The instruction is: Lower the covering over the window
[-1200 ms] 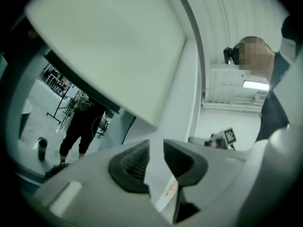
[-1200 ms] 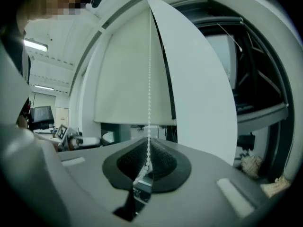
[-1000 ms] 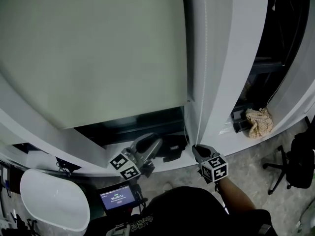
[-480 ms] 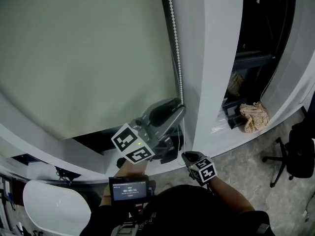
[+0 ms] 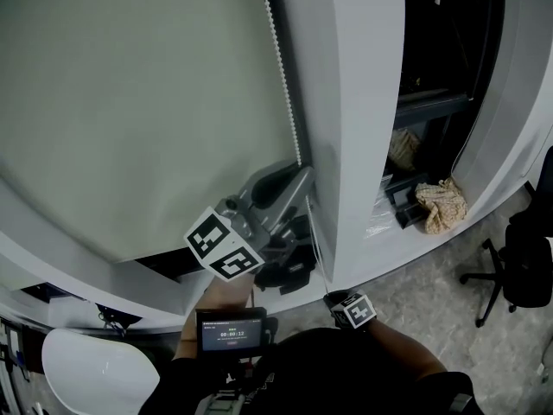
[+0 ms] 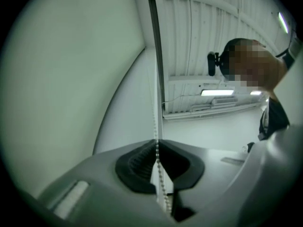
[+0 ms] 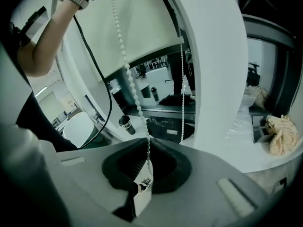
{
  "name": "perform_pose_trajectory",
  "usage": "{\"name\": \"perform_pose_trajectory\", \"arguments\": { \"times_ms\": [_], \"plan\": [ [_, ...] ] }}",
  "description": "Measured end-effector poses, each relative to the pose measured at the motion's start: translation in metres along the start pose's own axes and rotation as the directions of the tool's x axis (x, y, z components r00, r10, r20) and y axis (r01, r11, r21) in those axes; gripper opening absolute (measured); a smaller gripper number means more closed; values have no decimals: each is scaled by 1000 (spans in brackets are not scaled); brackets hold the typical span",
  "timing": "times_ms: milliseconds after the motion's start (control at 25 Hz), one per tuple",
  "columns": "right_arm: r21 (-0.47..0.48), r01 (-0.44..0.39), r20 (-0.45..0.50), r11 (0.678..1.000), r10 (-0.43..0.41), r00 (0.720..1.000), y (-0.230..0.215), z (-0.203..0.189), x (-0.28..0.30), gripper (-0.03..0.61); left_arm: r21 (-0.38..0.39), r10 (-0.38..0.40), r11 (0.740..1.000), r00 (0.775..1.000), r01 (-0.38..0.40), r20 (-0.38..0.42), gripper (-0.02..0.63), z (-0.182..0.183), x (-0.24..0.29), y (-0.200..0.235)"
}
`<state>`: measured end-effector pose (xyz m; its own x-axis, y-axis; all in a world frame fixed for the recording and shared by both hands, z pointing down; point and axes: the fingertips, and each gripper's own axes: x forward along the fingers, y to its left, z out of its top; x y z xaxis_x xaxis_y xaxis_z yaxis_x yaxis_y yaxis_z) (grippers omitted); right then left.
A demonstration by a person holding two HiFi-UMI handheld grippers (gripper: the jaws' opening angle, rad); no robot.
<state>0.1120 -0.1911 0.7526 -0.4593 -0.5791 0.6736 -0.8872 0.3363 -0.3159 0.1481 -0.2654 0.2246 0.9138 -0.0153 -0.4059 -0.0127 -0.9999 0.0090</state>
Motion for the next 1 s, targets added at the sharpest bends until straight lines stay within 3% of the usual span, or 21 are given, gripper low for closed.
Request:
{"name": "perform_pose_trajectory", "arguments": {
  "times_ms": [200,280,360,440,520,600,680,760,840,920,1000],
  "plan": [
    [63,52,40,997,-55,998,-16,2,-11,23,-15,71,997,997,-71,11,11,1,-14,20],
    [113,91,112,989,-104,988,-31,14,-25,68,51,134,990,988,-130,-77,11,-24,-21,32],
    [178,115,240,977,-156,958,-45,38,-50,87,85,178,983,961,-164,-212,11,-80,-32,43],
    [239,107,382,965,-195,903,-54,68,-81,106,49,203,979,915,-198,-349,11,-152,-50,48],
    [276,64,515,959,-203,833,-55,99,-113,114,-15,209,969,851,-246,-481,11,-226,-76,46],
    [268,9,629,963,-182,756,-47,133,-147,106,-85,191,953,790,-292,-583,11,-291,-102,34],
    [220,-25,715,975,-144,684,-33,170,-180,87,-156,162,929,747,-336,-645,11,-338,-125,18],
    [150,-40,778,988,-93,622,-14,207,-210,84,-212,139,909,742,-358,-656,11,-365,-140,1],
    [69,-47,817,996,-30,576,7,239,-235,84,-241,127,905,765,-350,-631,11,-375,-149,-17],
    [-7,-41,835,999,28,549,26,266,-255,84,-258,100,909,774,-326,-625,11,-382,-151,-33],
    [-76,-27,846,997,78,528,43,289,-271,86,-274,60,911,755,-309,-653,11,-394,-155,-47]
  ]
}}
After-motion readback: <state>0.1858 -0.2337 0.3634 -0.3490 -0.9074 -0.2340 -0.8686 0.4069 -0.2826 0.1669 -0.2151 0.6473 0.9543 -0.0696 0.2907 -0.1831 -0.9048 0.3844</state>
